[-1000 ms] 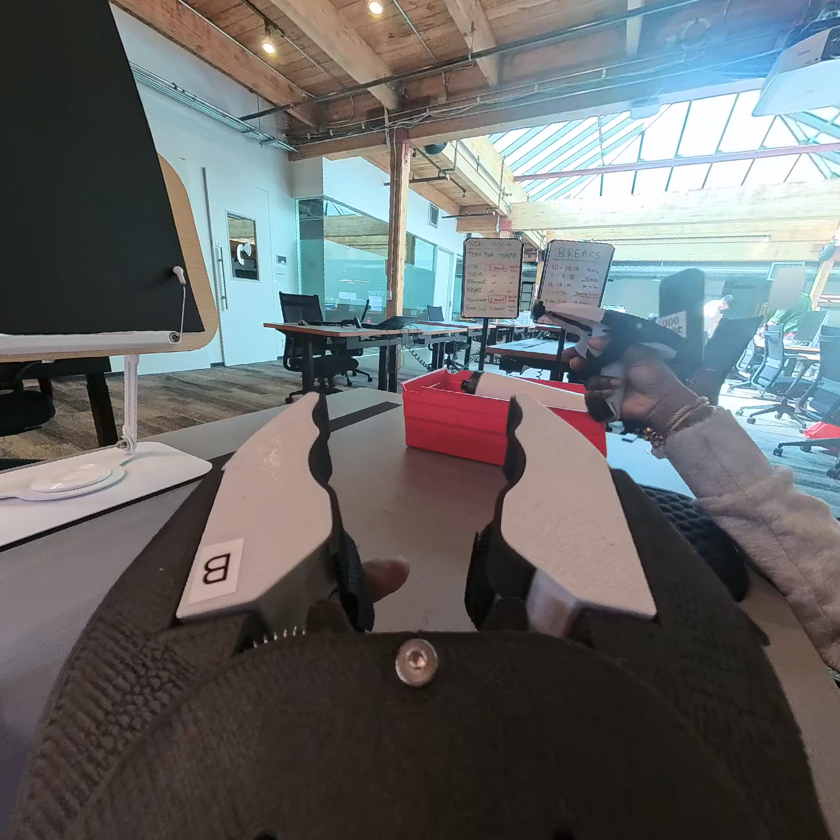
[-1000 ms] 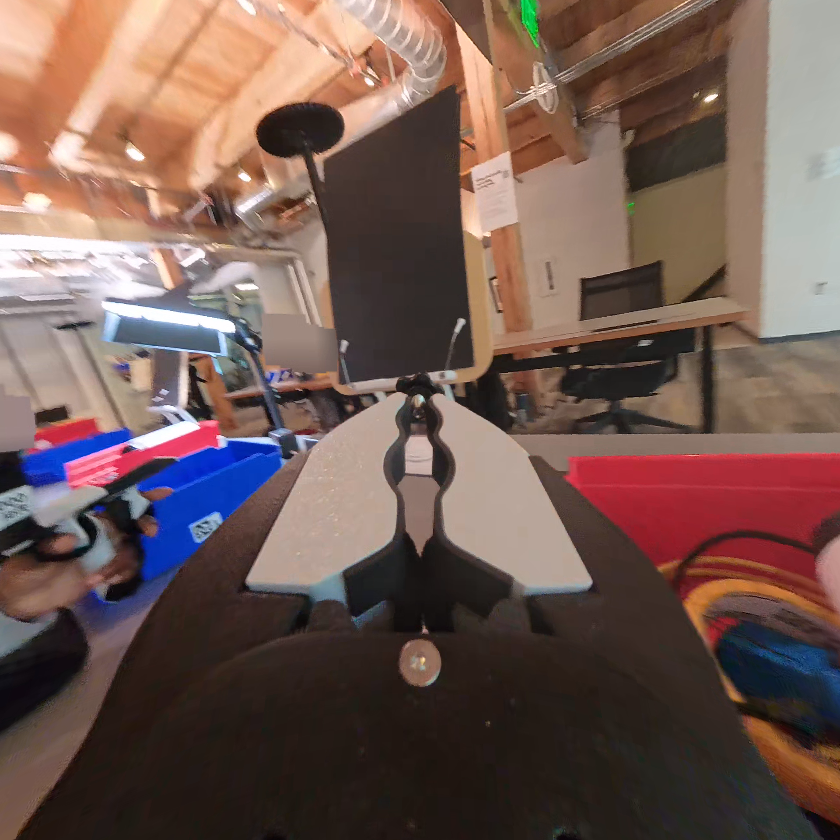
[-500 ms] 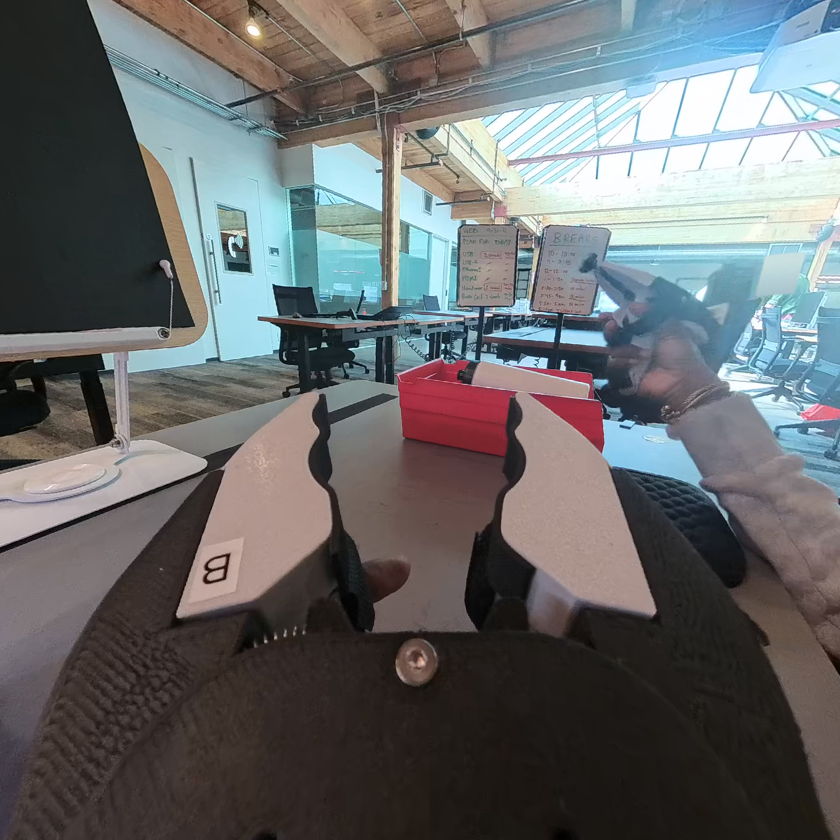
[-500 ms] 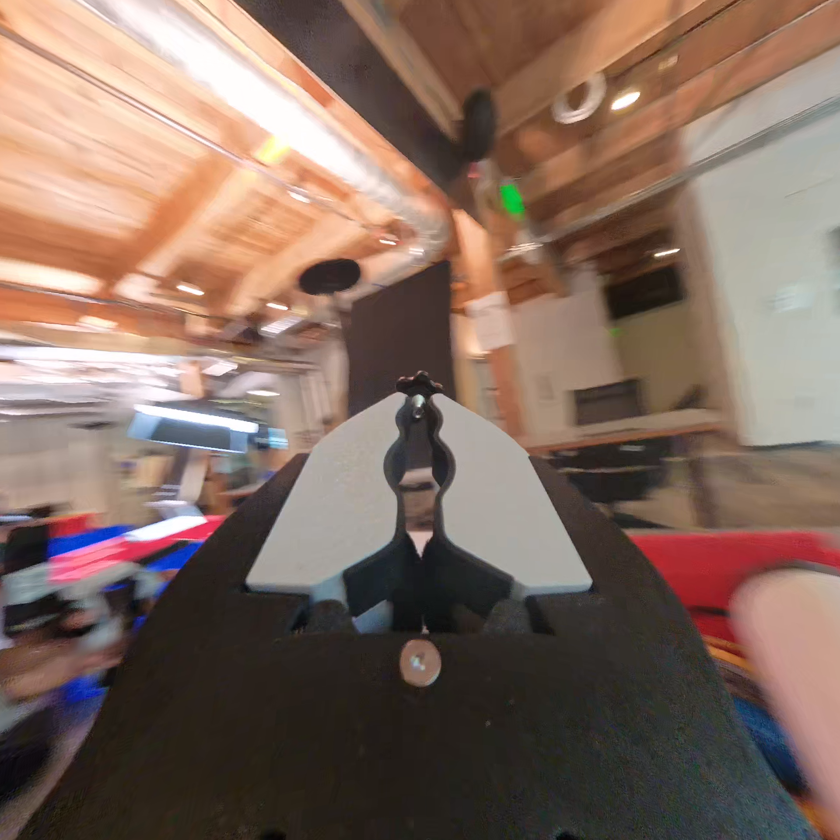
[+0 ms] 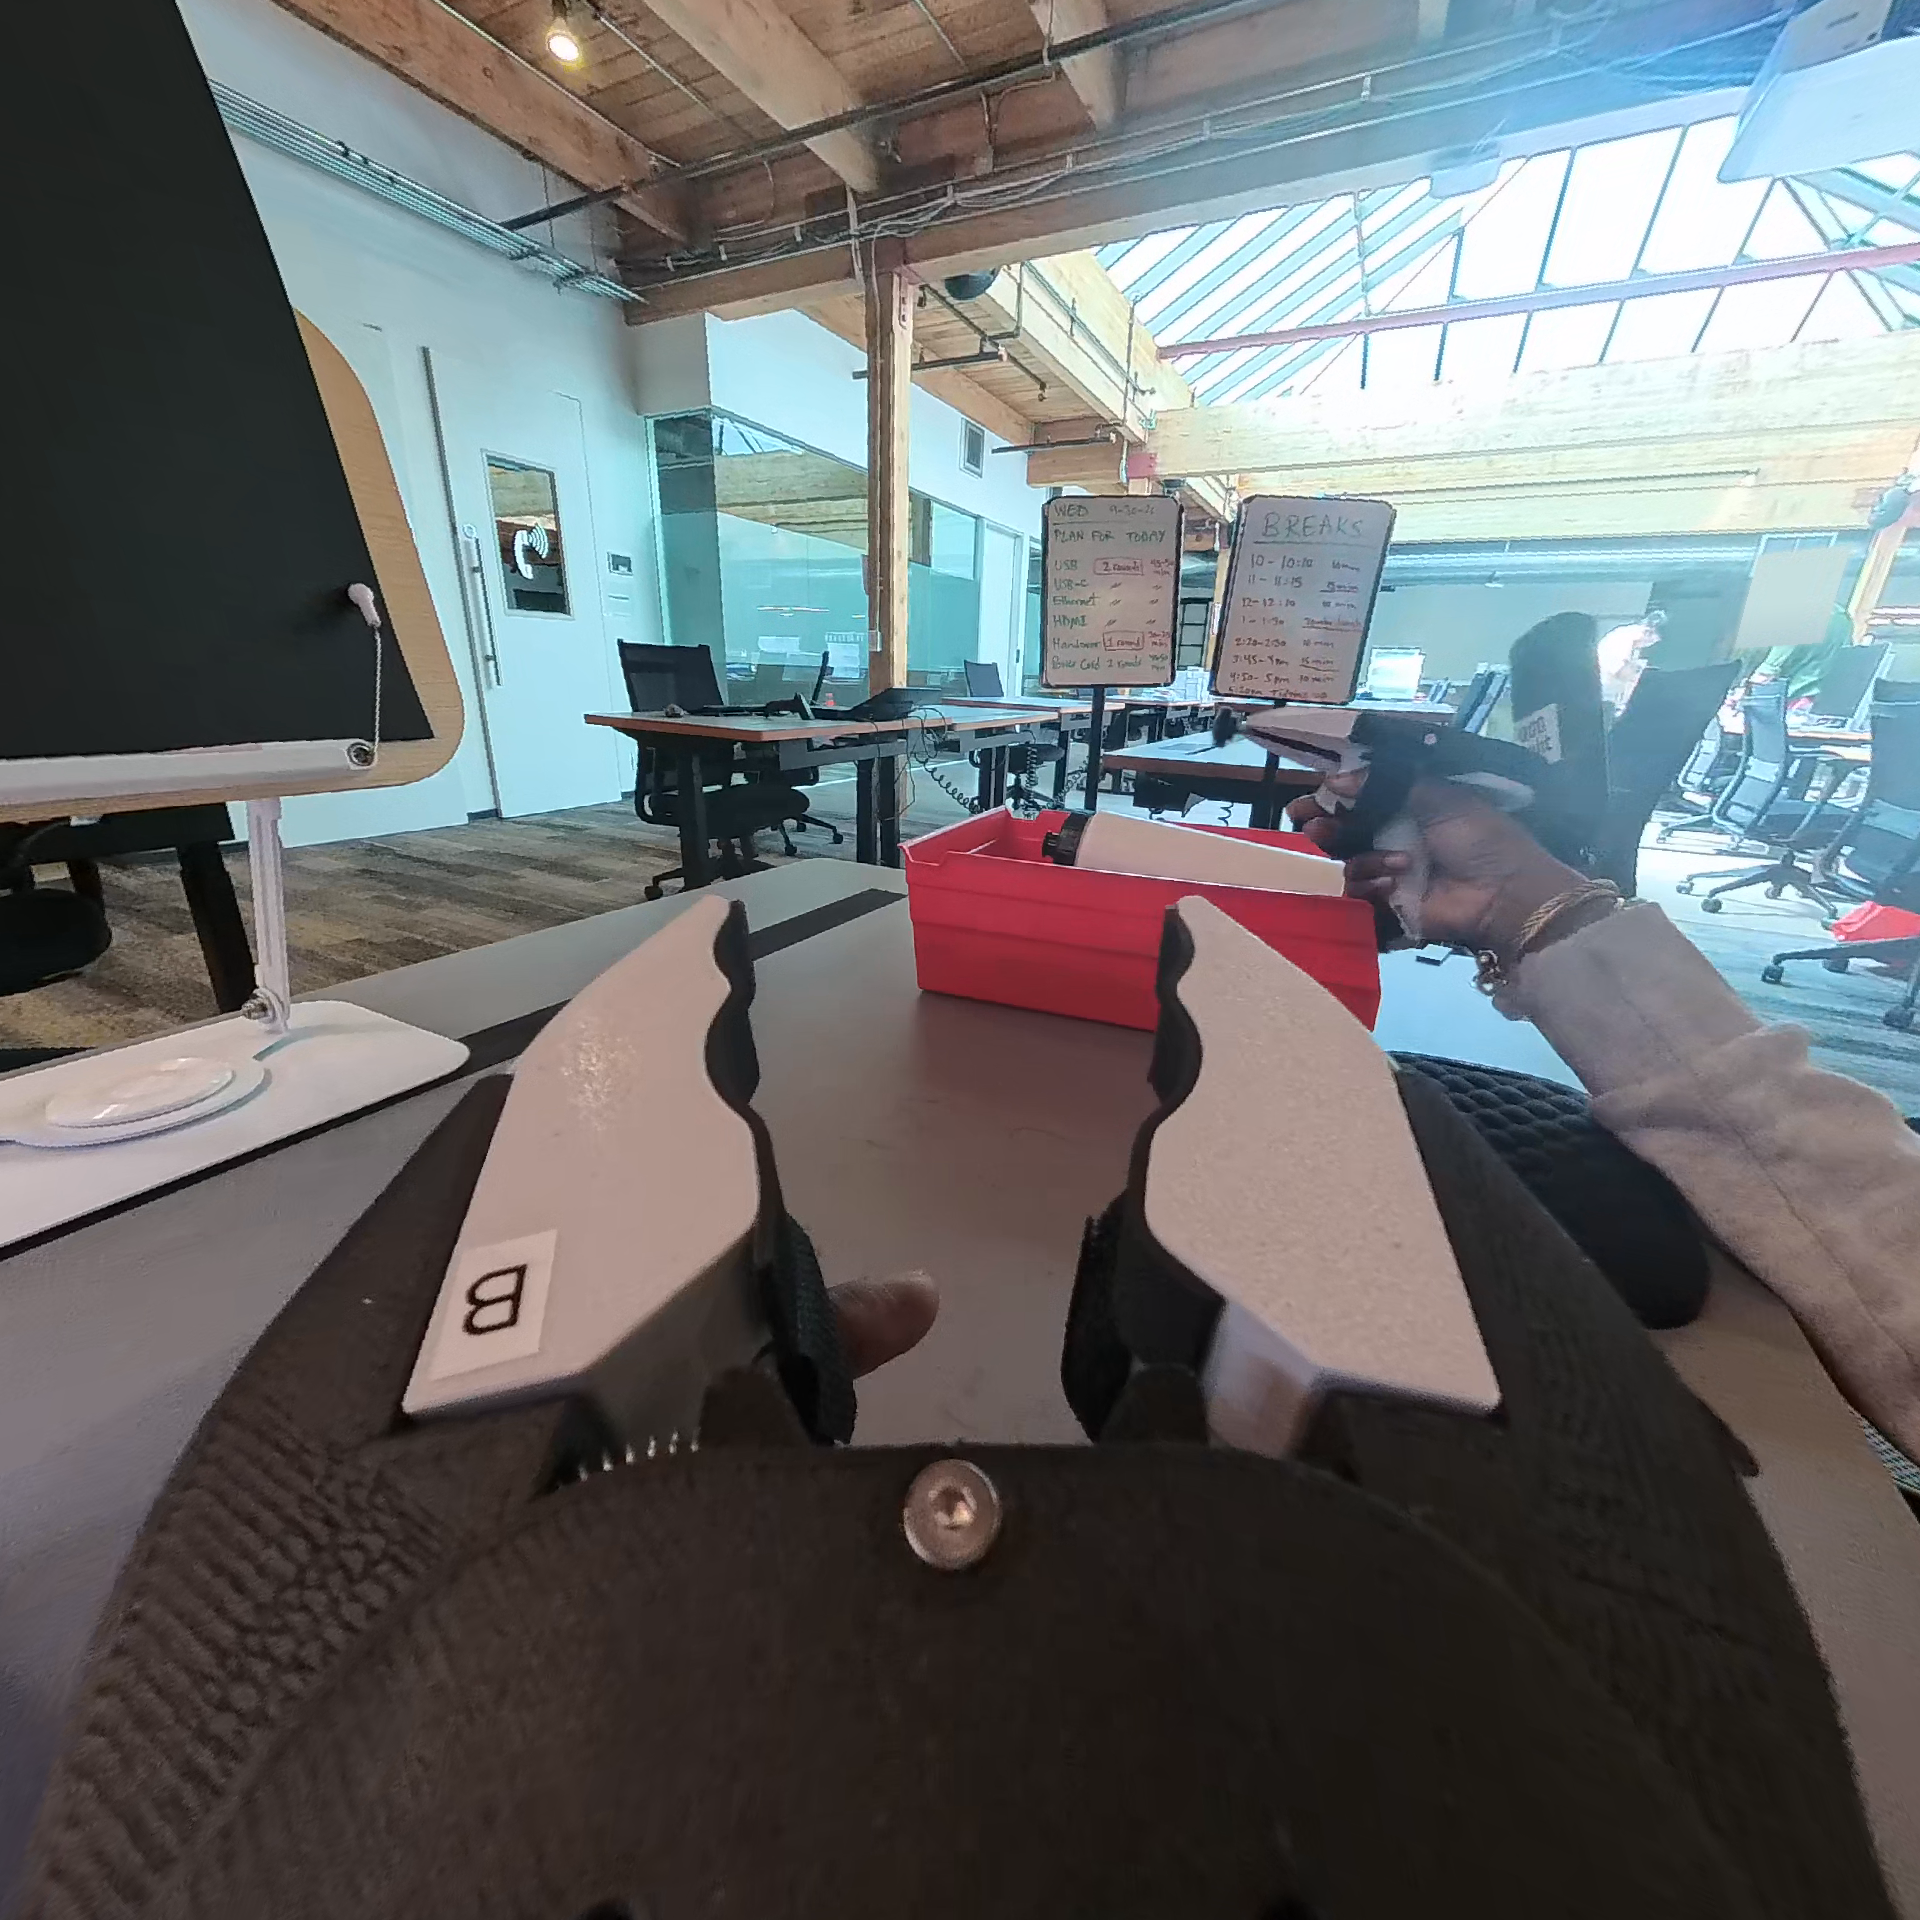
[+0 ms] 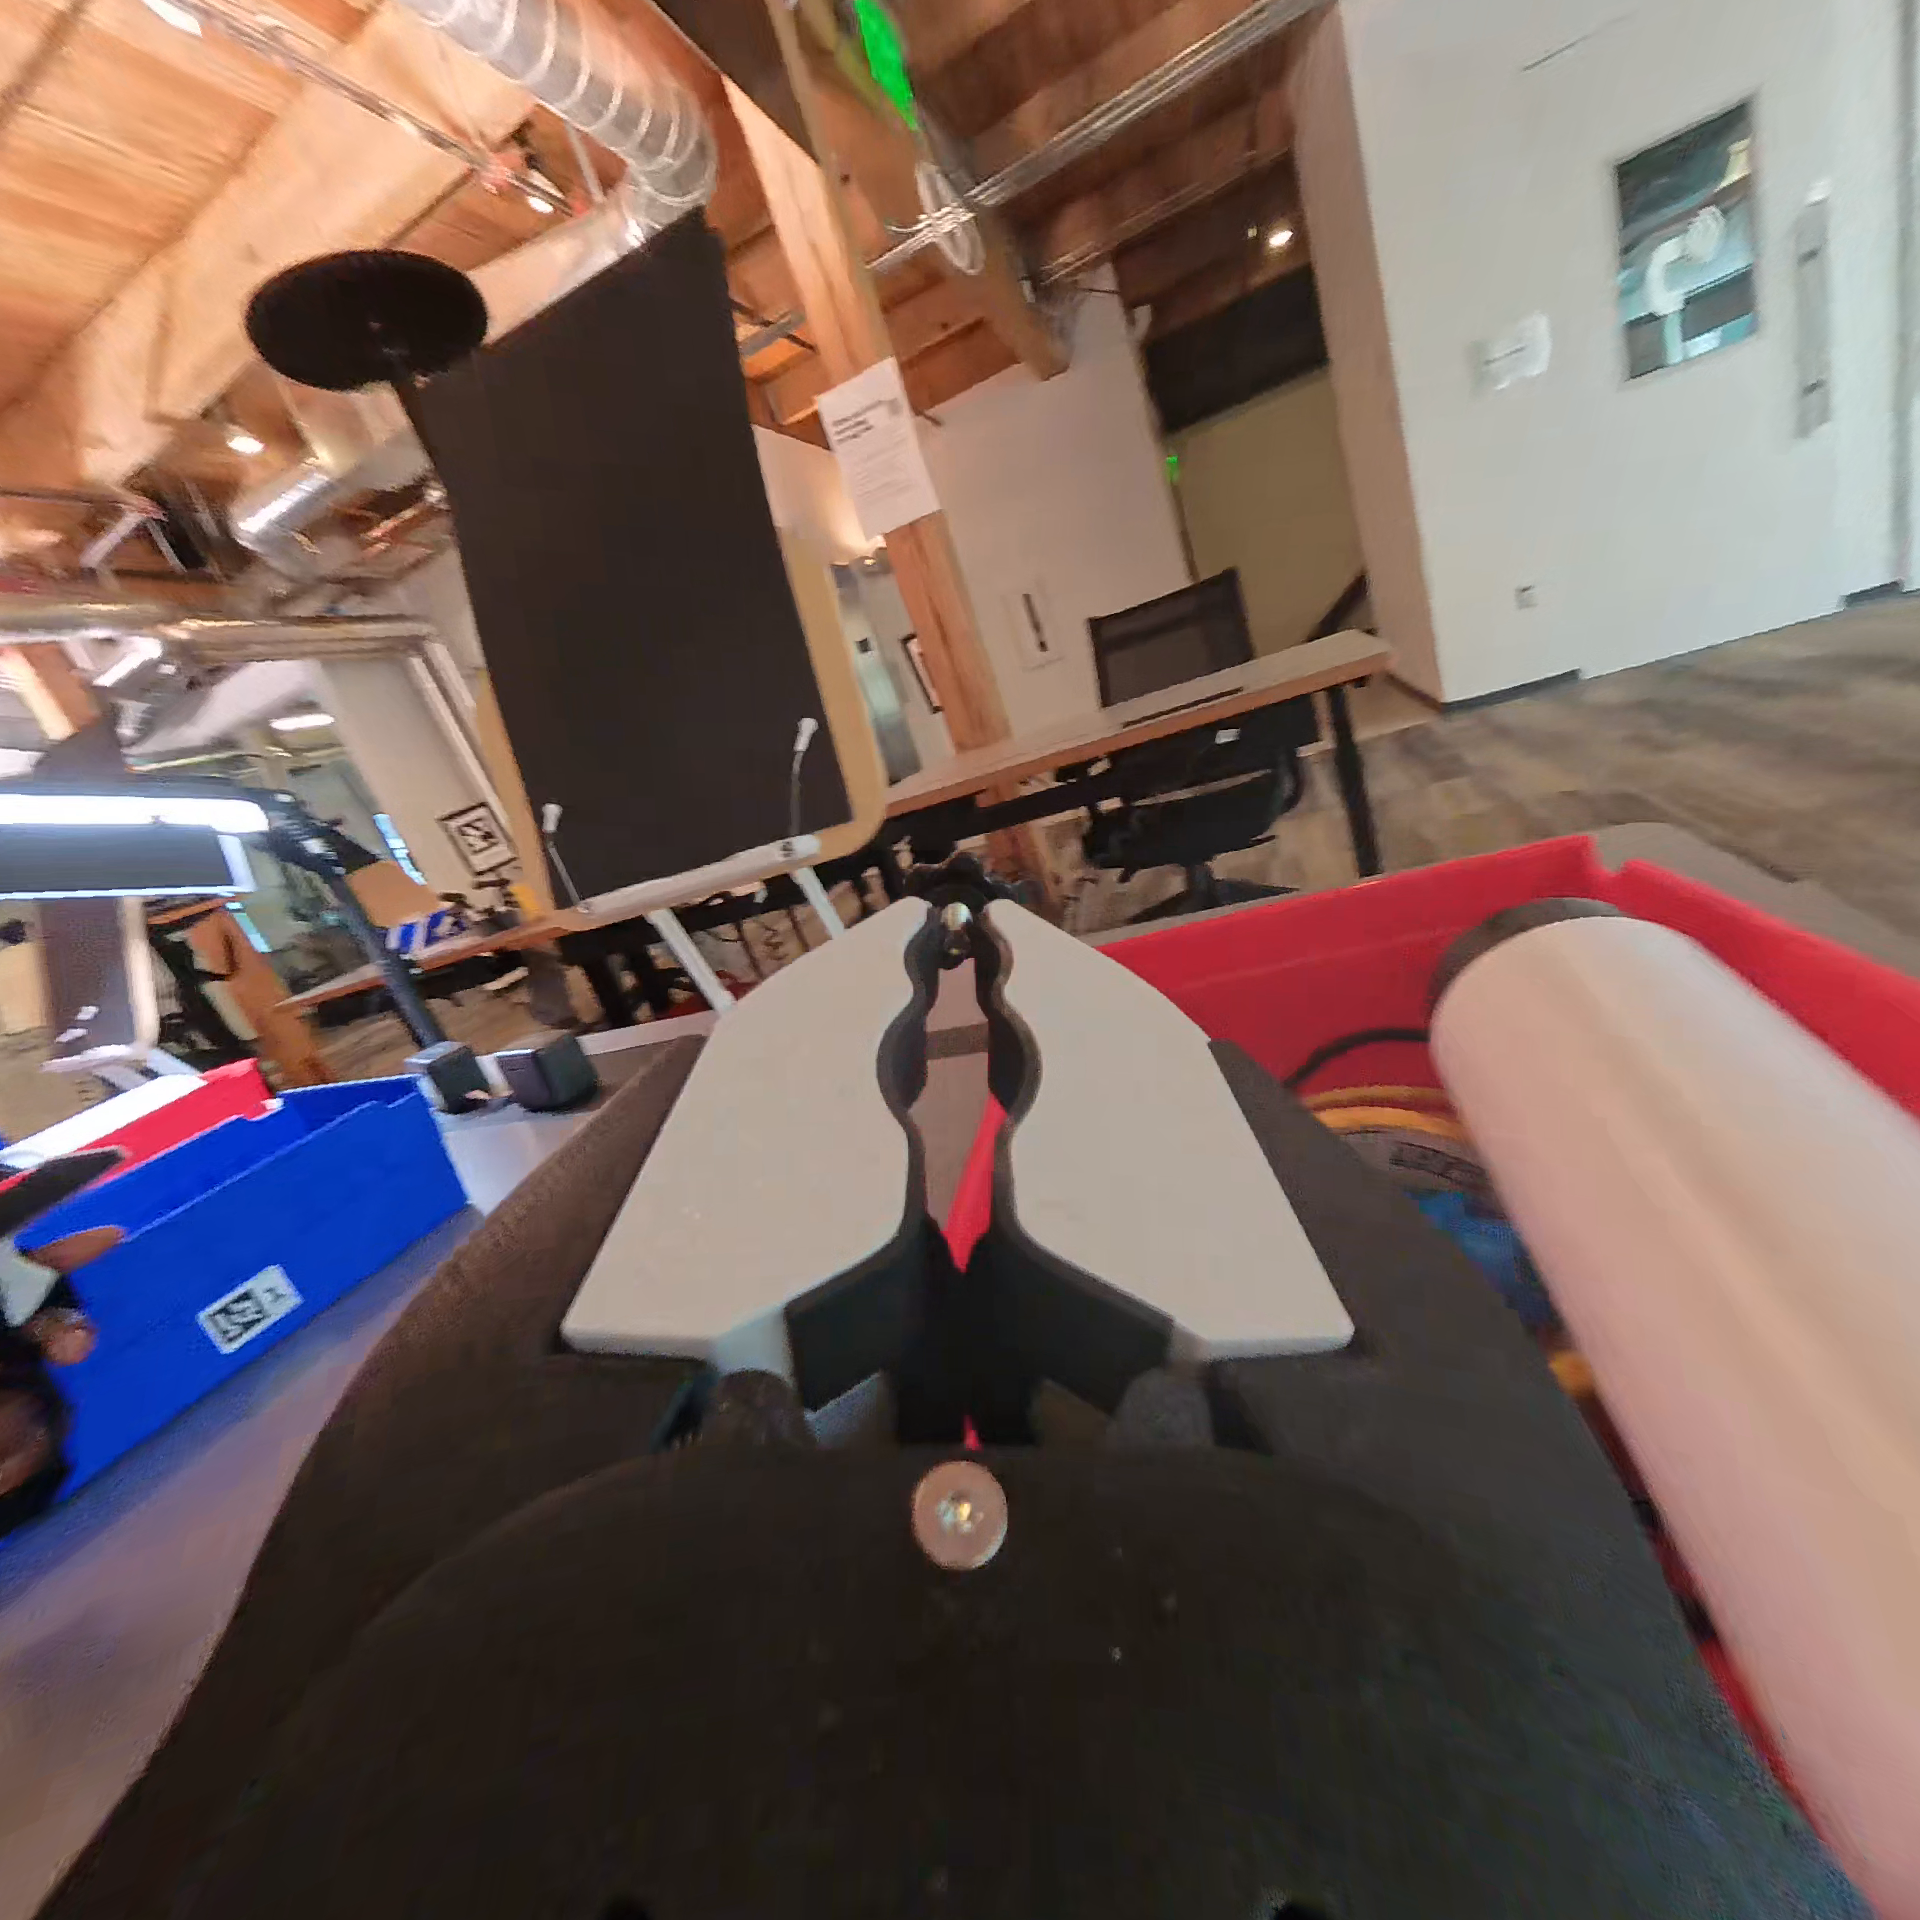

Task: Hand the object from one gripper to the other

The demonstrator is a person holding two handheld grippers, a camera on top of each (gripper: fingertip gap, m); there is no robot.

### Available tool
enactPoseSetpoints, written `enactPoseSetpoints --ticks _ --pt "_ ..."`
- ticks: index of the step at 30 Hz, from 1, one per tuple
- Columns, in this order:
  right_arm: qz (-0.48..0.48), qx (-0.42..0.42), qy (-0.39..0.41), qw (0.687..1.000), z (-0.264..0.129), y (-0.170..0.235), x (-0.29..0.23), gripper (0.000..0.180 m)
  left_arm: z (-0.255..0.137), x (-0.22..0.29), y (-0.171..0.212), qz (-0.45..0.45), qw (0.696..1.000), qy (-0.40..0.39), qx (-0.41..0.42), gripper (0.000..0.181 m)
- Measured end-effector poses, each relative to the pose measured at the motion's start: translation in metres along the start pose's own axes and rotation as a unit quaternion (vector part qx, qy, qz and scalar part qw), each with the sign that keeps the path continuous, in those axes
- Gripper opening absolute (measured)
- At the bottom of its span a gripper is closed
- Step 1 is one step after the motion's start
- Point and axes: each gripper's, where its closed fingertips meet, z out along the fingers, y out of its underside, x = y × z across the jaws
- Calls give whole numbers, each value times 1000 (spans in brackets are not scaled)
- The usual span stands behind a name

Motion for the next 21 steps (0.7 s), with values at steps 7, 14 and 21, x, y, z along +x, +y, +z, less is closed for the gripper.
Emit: enactPoseSetpoints --ticks 7,14,21 --pt "40 2 -63 997 13 7 -26 6 1 2 3 3 1000 4 -6 74" --pt "-103 -99 65 988 -1 21 4 5 2 4 5 2 1000 9 -12 74" --pt "-135 -356 183 906 -35 90 59 6 3 6 10 8 999 15 -27 74"
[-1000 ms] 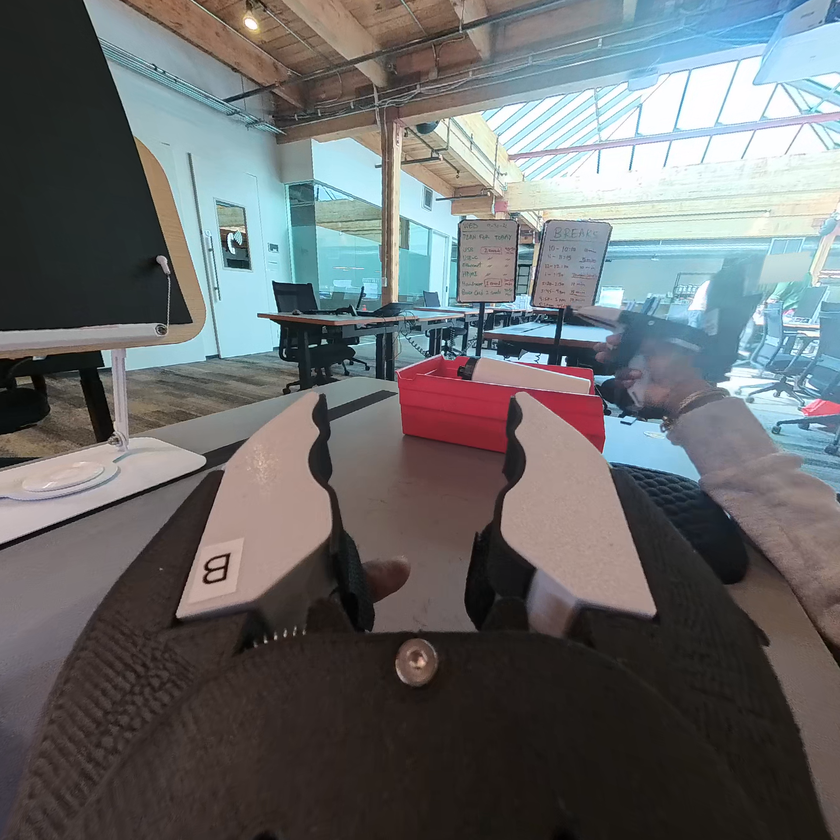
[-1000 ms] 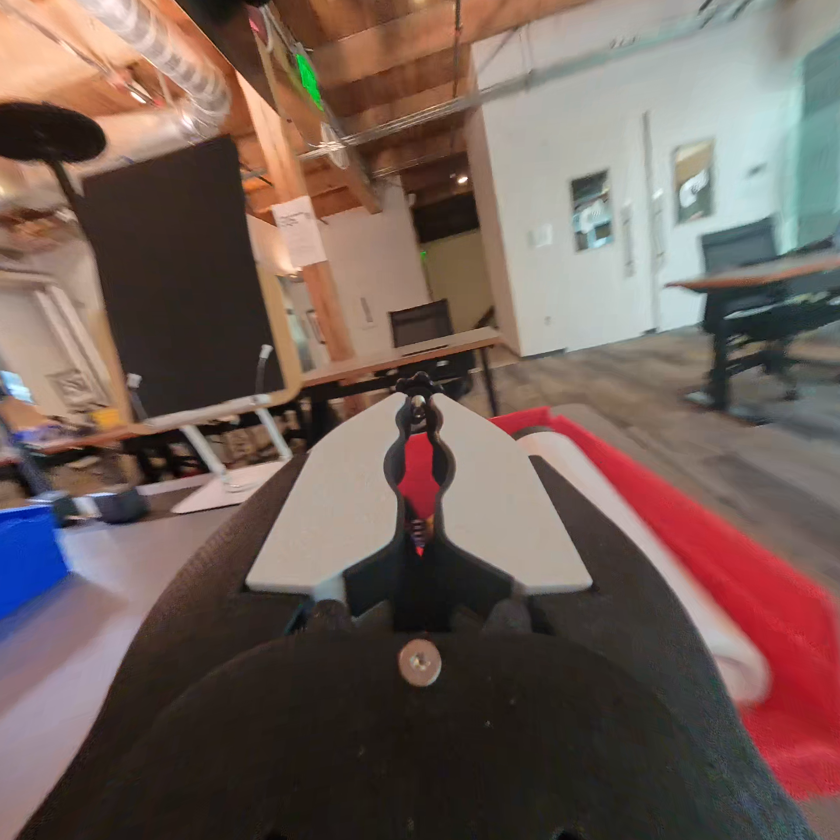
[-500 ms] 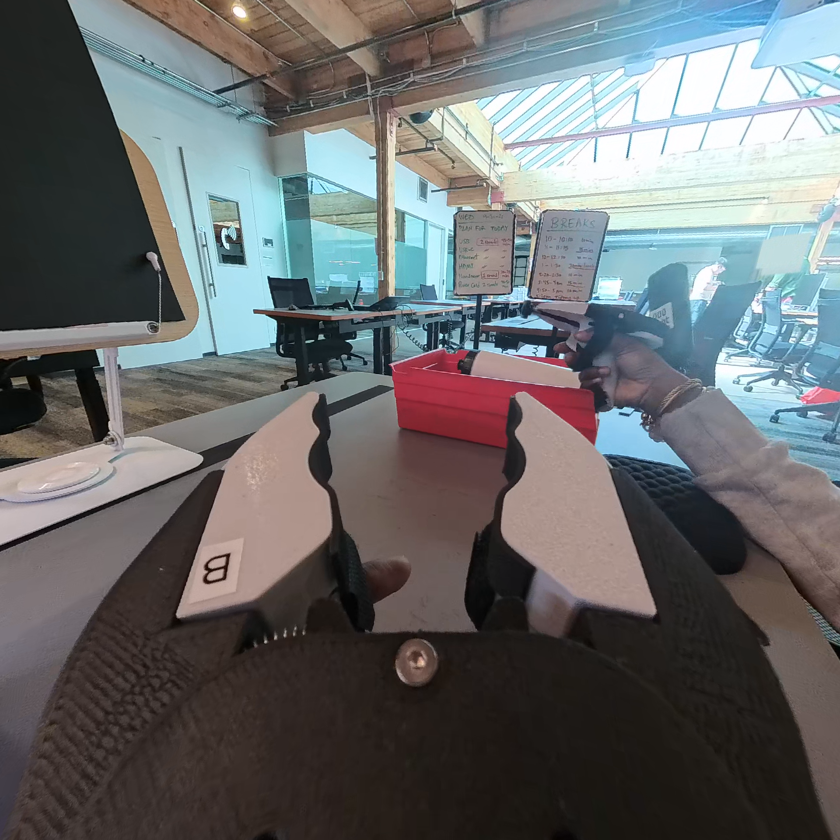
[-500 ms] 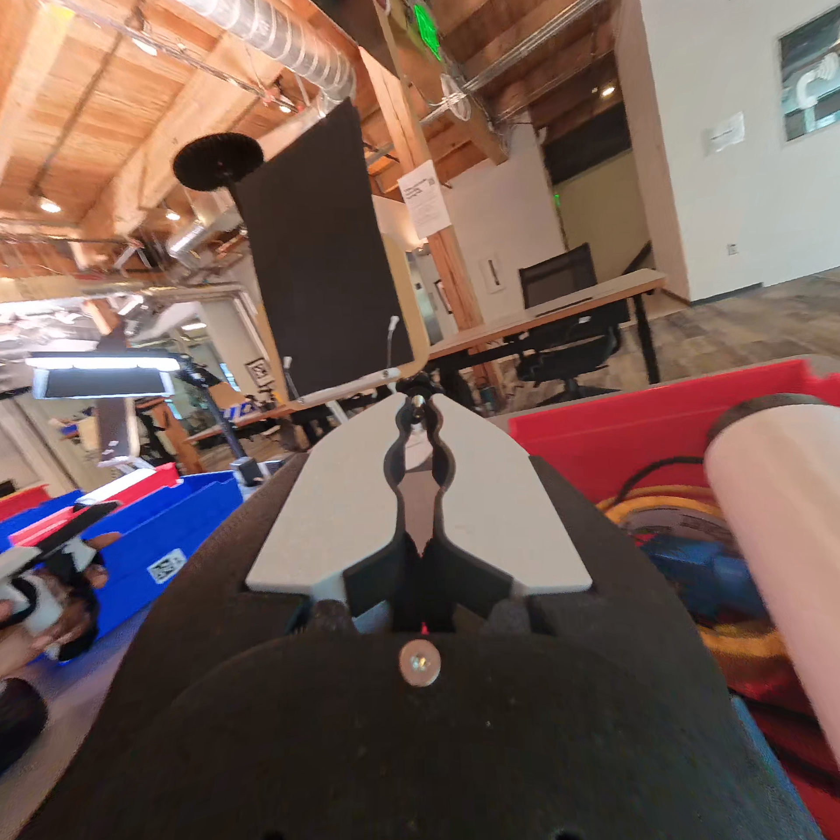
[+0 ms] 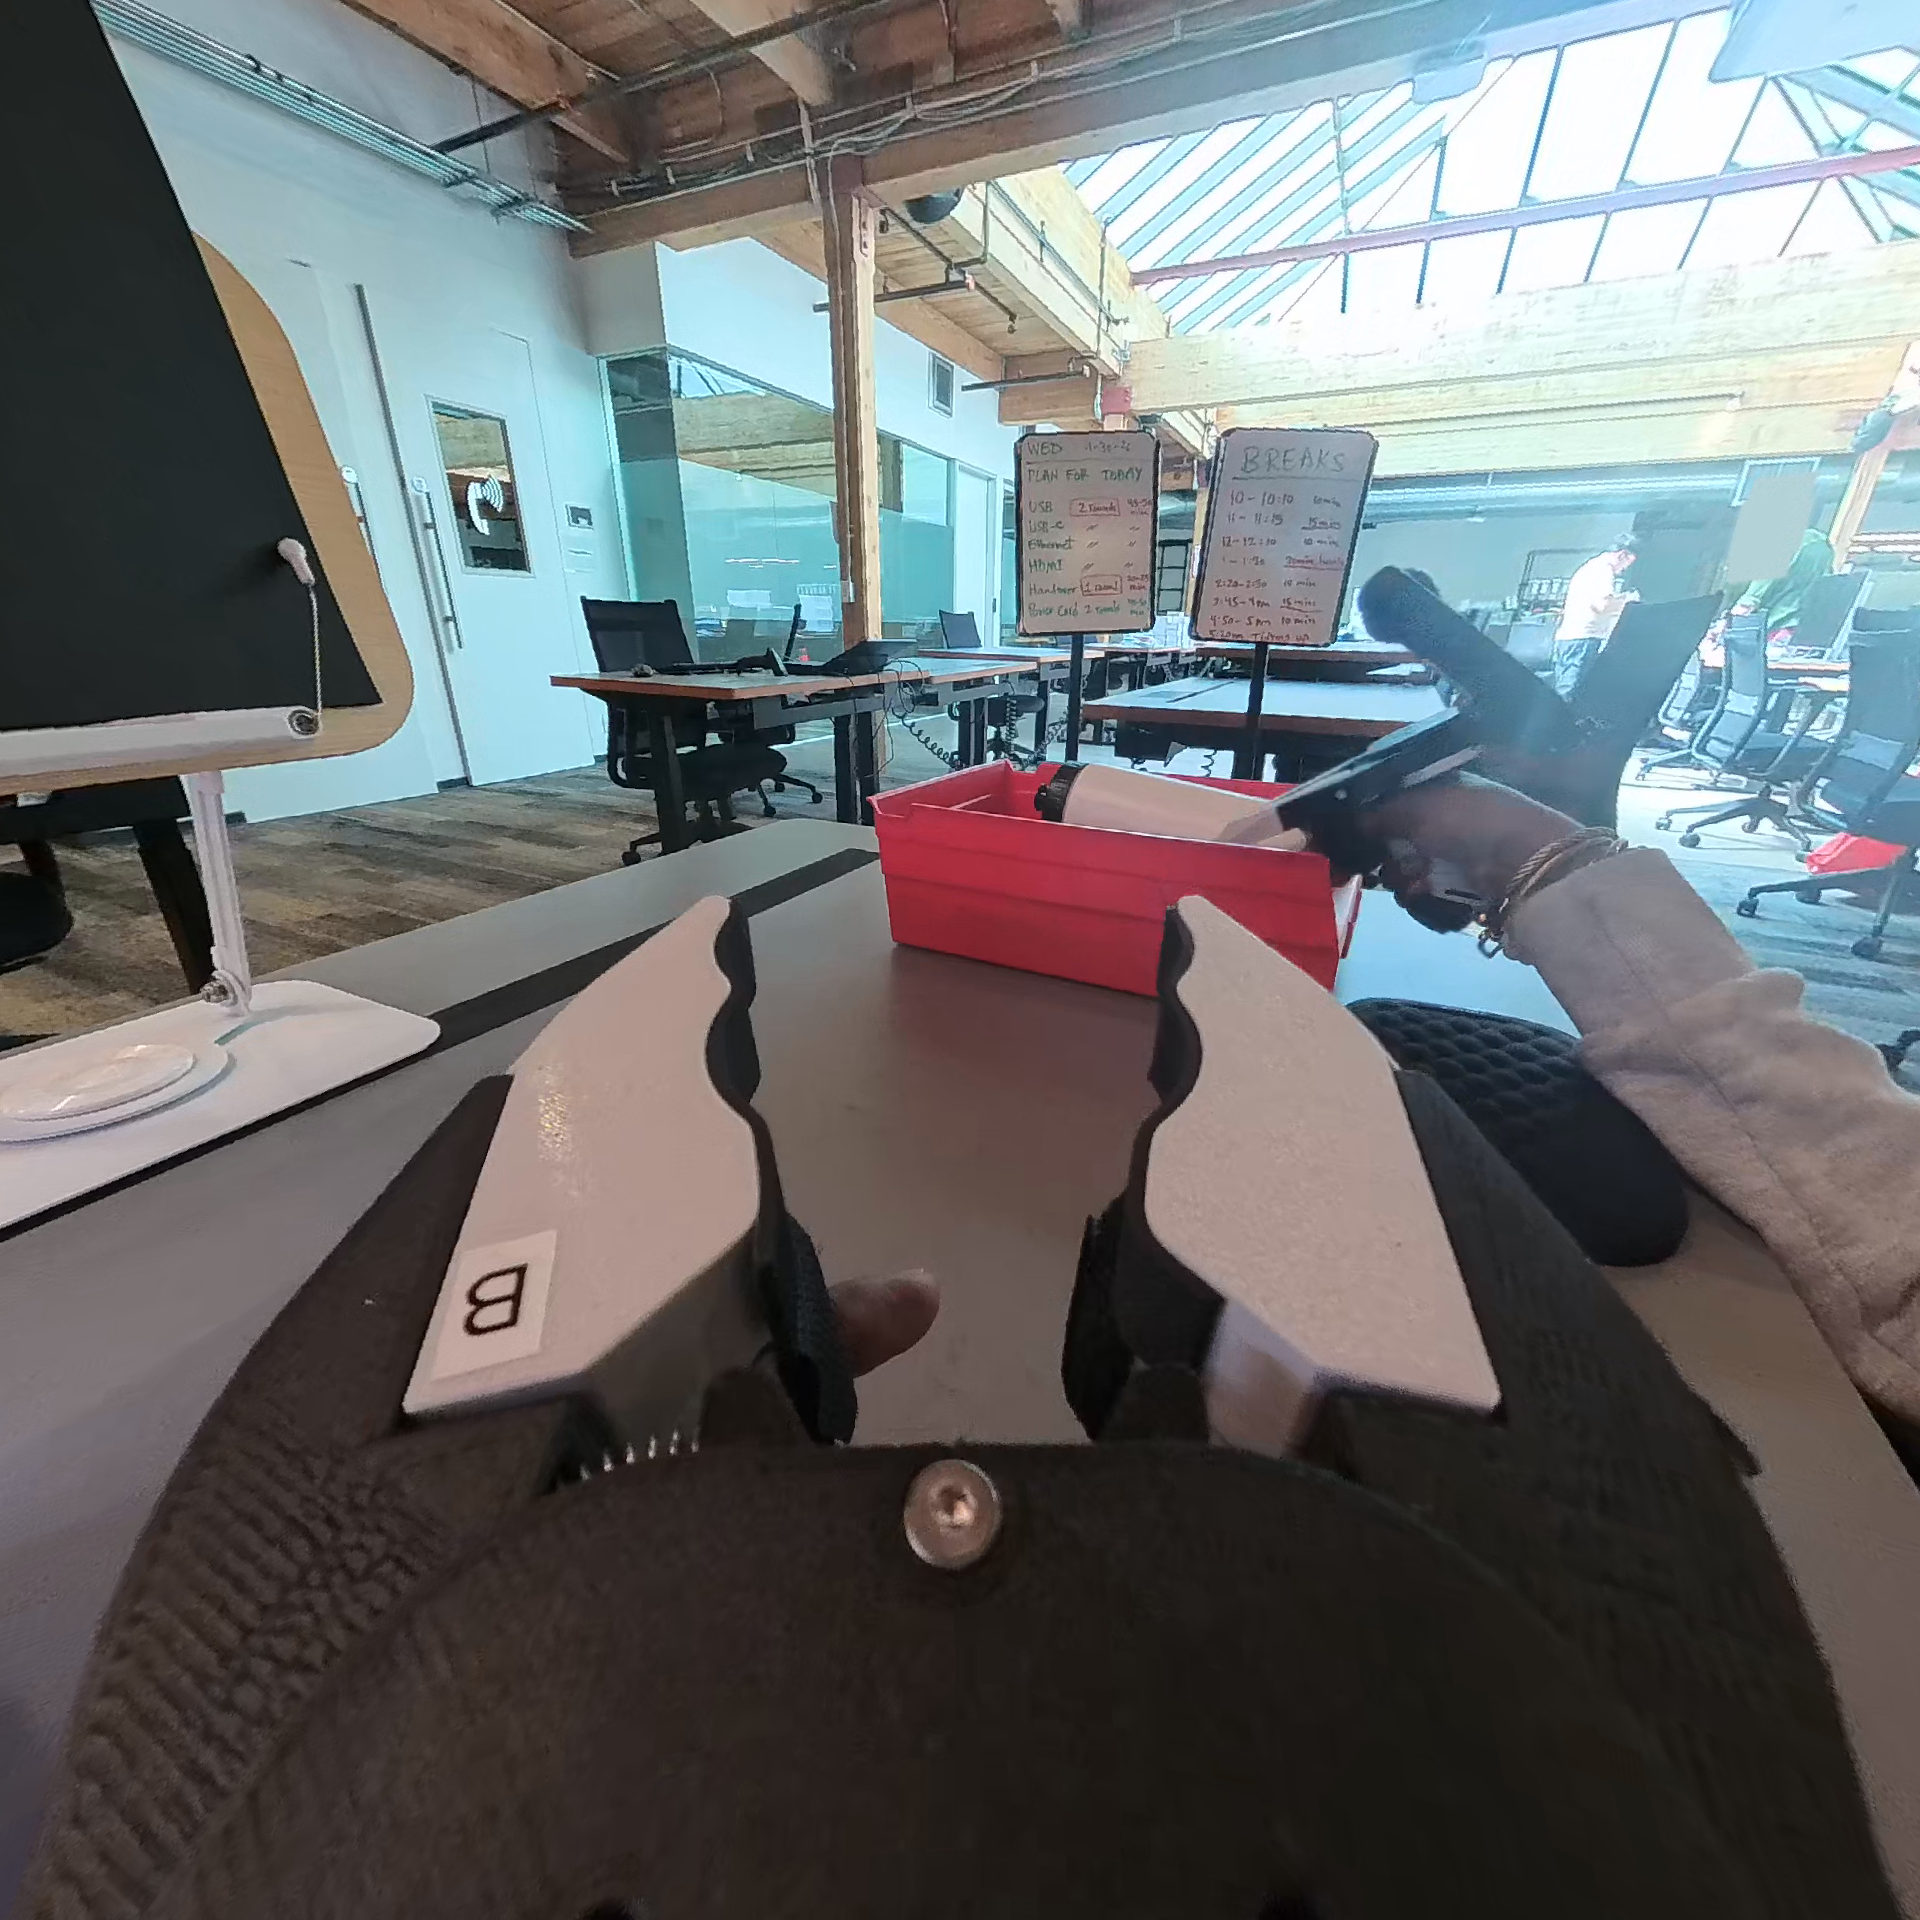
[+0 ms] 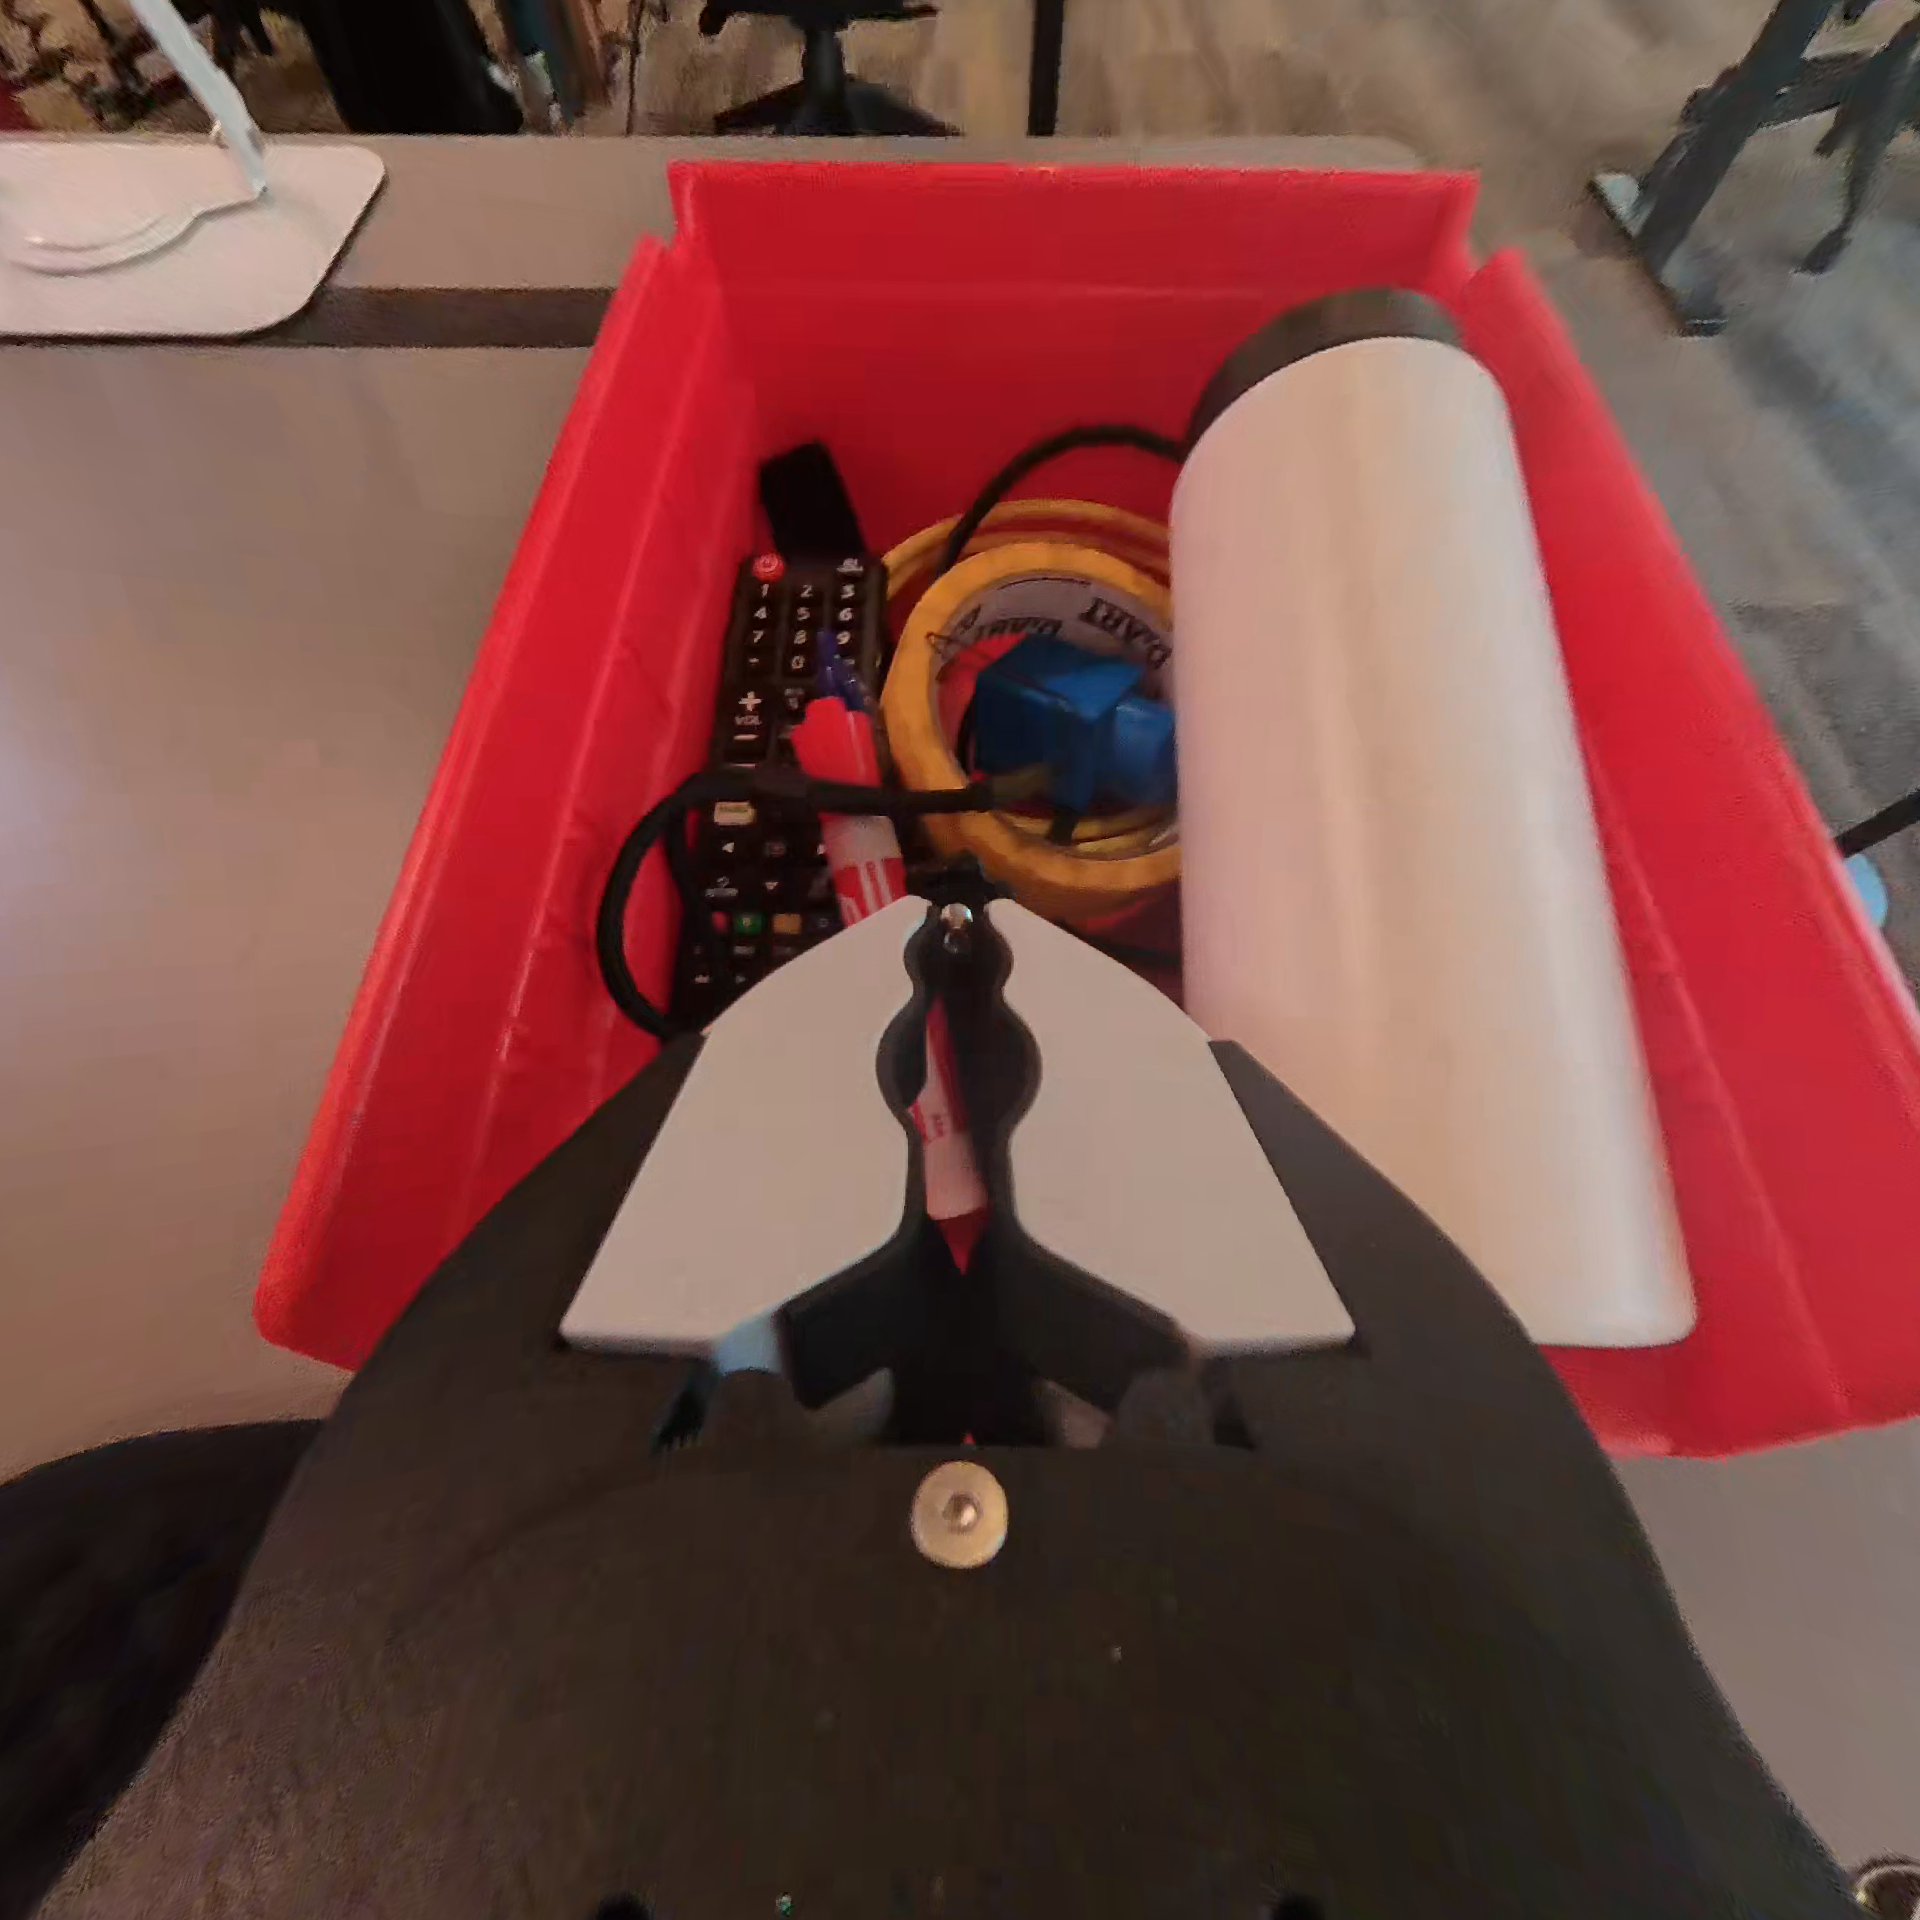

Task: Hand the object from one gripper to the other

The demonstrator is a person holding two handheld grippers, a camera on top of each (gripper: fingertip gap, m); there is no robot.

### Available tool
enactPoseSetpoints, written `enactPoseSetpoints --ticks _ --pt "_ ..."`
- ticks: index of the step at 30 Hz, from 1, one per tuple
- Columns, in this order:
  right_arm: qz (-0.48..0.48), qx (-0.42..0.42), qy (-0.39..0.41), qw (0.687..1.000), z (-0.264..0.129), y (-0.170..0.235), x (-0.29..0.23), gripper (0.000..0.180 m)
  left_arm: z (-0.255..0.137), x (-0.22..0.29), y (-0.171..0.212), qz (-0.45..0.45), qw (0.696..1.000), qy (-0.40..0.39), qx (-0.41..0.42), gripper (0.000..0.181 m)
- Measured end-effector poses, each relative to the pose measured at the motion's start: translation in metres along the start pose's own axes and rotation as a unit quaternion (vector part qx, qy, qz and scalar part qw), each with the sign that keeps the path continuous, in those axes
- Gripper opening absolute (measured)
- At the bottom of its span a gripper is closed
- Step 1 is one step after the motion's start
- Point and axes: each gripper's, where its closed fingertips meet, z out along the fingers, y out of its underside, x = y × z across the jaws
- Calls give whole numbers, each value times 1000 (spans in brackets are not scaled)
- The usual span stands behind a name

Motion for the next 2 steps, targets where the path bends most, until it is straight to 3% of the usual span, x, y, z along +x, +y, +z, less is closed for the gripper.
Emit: enactPoseSetpoints --ticks 2 --pt "-6 -8 -6 1000 3 1 -5 6 0 0 0 4 1000 -1 -2 74"
